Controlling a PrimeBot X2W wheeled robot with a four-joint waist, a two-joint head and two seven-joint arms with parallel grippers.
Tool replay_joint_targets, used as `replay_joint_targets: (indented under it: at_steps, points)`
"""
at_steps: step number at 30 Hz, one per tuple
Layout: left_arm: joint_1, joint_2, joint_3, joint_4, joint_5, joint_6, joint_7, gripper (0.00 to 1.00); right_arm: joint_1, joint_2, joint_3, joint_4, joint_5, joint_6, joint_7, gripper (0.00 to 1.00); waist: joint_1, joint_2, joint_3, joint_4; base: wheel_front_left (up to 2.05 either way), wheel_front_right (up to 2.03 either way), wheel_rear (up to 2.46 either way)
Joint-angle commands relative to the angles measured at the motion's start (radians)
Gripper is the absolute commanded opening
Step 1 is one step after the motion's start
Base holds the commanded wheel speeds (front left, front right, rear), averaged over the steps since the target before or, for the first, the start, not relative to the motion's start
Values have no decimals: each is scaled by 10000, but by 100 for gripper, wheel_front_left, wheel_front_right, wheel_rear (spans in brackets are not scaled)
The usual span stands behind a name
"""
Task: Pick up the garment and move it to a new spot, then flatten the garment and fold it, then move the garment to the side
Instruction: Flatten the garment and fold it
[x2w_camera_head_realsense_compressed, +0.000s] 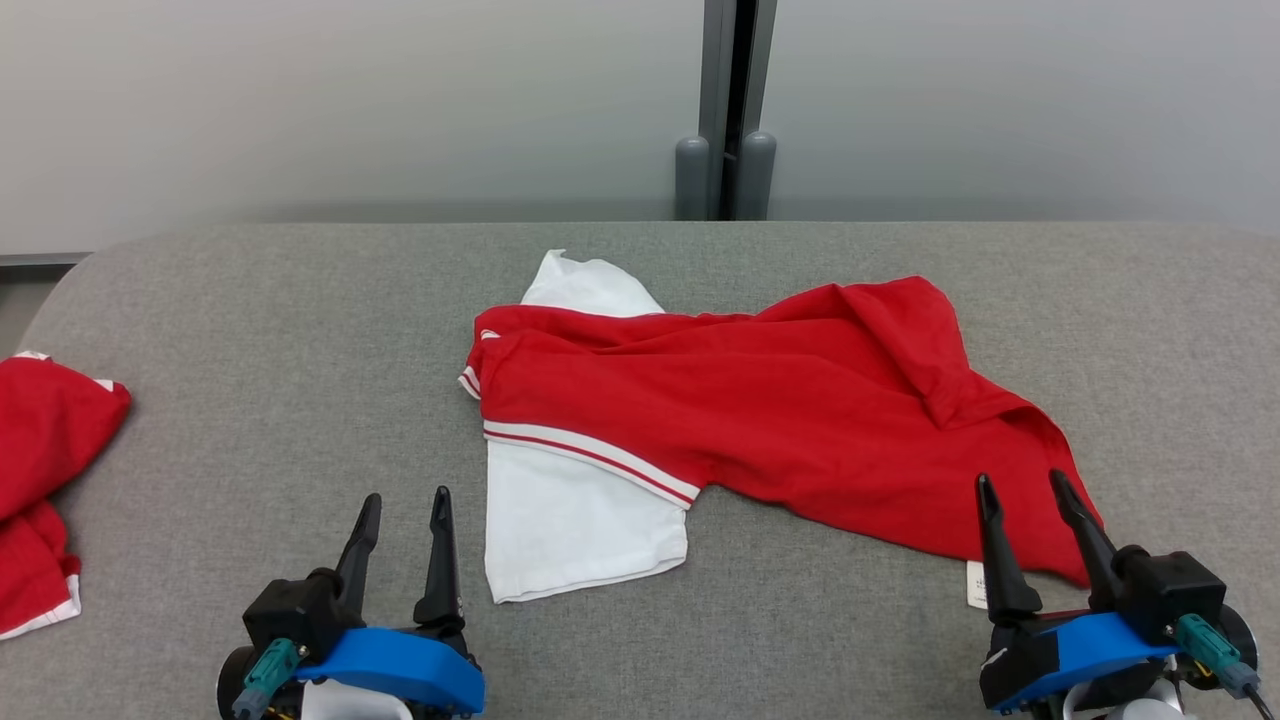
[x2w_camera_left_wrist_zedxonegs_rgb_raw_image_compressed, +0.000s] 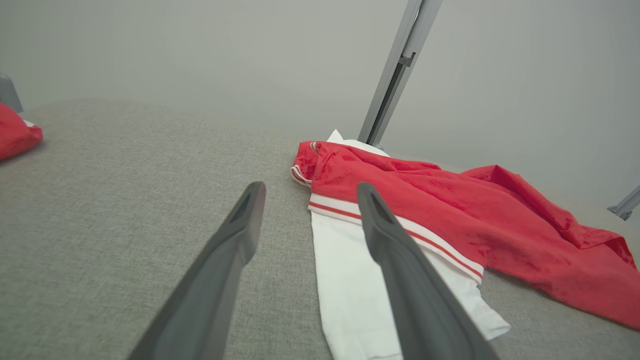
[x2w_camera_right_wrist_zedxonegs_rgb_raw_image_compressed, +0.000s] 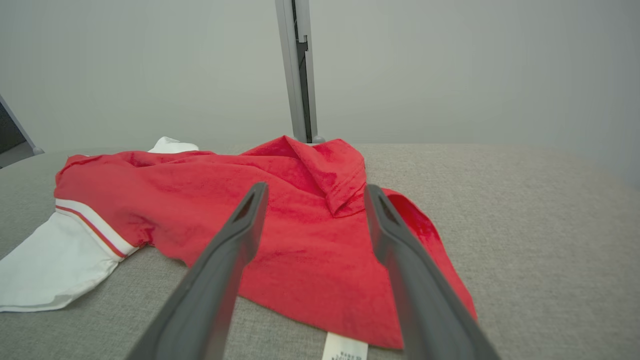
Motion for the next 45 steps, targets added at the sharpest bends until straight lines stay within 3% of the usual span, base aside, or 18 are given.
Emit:
replay_joint_targets:
  at_steps: [1, 6, 12, 17, 23, 24, 26, 27, 39, 40, 41, 43, 45]
  points:
    - [-81, -17, 53, 12, -11, 34, -47, 100, -28, -10, -6, -9, 43, 1, -57, 100, -1, 0, -4, -9, 0, 0, 0]
    - [-45, -18, -36, 231, -74, 11, -46, 100, -7, -10, 16, -16, 76, 1, -57, 100, -1, 0, -7, -51, 0, 0, 0]
    - [-28, -6, -654, 1034, -172, -159, 1340, 100, 59, -10, -26, -33, 66, 1, -57, 100, -1, 0, 121, -183, 0, 0, 0]
    - [-175, 15, -678, 1458, -333, 159, 2453, 100, -10, -12, -88, 61, 59, 1, -57, 100, -1, 0, 336, -471, 0, 0, 0]
    - [-291, 39, -736, 1506, -378, 330, 2866, 100, 82, -12, -634, 821, -341, 1, -55, 100, -1, 0, 543, -768, 0, 0, 0]
    - [-305, 29, -778, 1475, -394, 308, 2924, 62, 57, -10, -813, 1042, -384, 1, -52, 100, -1, 0, 567, -794, 0, 0, 0]
    - [-335, 24, -817, 1376, -431, 279, 2899, 15, -86, -9, -1137, 1448, -367, 1, -42, 100, -1, 0, 608, -817, 0, 0, 0]
    - [-354, 27, -822, 1305, -420, 269, 2833, 0, -181, -9, -1294, 1638, -371, 1, -25, 100, -1, 0, 628, -818, 0, 0, 0]
    - [-430, 282, -591, 436, -380, 545, 1963, 0, -1379, -10, -2213, 3768, -538, 1, 256, 100, -1, 0, 684, -425, 0, 0, 0]
    - [-399, 286, -586, 394, -397, 561, 1941, 0, -1457, -10, -2230, 3931, -572, 1, 270, 98, -1, 0, 679, -404, 0, 0, 0]
    - [-367, 296, -589, 355, -404, 570, 1906, 0, -1539, -10, -2221, 4091, -594, 1, 274, 77, -1, 0, 673, -394, 0, 0, 0]
    - [-310, 316, -588, 287, -428, 563, 1865, 0, -1724, -12, -2170, 4436, -461, 1, 327, 47, -1, 0, 666, -400, 0, 0, 0]
    - [-269, 337, -613, 233, -438, 553, 1836, 0, -1852, -10, -2084, 4783, -692, 1, 514, 37, -1, 0, 654, -420, 0, 0, 0]
